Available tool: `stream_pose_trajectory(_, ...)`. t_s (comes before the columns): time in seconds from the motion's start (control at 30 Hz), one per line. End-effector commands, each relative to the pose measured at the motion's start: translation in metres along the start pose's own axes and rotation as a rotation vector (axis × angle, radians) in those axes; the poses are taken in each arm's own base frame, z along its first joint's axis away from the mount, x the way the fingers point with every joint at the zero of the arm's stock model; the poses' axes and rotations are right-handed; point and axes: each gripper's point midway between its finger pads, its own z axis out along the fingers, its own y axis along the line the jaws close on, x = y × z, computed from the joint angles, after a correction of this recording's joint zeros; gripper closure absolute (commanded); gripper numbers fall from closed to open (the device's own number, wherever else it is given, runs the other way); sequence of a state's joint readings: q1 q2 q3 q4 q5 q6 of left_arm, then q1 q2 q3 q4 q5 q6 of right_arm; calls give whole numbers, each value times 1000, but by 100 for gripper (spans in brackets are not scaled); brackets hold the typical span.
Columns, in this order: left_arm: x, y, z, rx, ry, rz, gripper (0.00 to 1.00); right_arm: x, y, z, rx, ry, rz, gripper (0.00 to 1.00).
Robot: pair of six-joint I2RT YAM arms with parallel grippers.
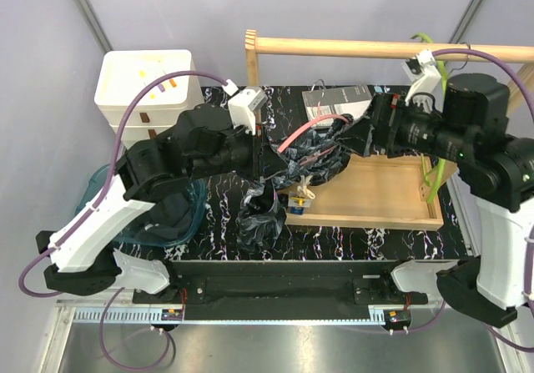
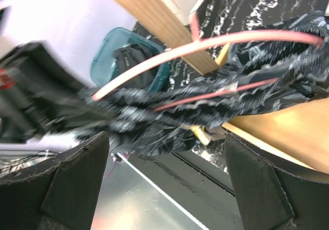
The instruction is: Remove the shorts from the hanger
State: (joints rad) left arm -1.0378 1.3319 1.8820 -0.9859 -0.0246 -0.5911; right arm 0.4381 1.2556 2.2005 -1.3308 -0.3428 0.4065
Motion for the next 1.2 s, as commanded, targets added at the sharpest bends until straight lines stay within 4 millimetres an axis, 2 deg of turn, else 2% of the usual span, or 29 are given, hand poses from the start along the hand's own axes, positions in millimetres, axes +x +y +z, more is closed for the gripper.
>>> stream_pose_trajectory(0.0,-30,-42,-28,221,-125,20,100,-20,-7,9,37,-64,-55,0)
stream_pose_trajectory(0.3,-26,-55,-35,296,-107,7,100,-40,-7,36,-6,-119,-137,16)
stream_pose_trajectory(0.43,-28,-61,-38,326,-106,5,100,-41,-11,50,-20,-131,-134,27)
stream_pose_trajectory(0.57,-27,-67,-42,356,-97,3,100,-37,-20,66,-15,-138,-128,33)
stream_pose_trajectory(0.6,-26,-68,-42,361,-93,1,100,-42,-22,64,-3,-170,-137,34)
stream_pose_trajectory(0.73,-25,-69,-45,373,-89,-5,100,-39,-28,69,12,-163,-148,42)
stream_pose_trajectory(0.77,-24,-69,-46,374,-88,-6,100,-37,-28,71,8,-157,-151,46)
stream_pose_trajectory(1.0,-28,-73,-43,389,-100,-29,100,-36,-18,73,-65,-177,-146,56)
stream_pose_trajectory(1.17,-35,-79,-40,409,-123,-45,100,-28,-23,78,-57,-159,-124,67)
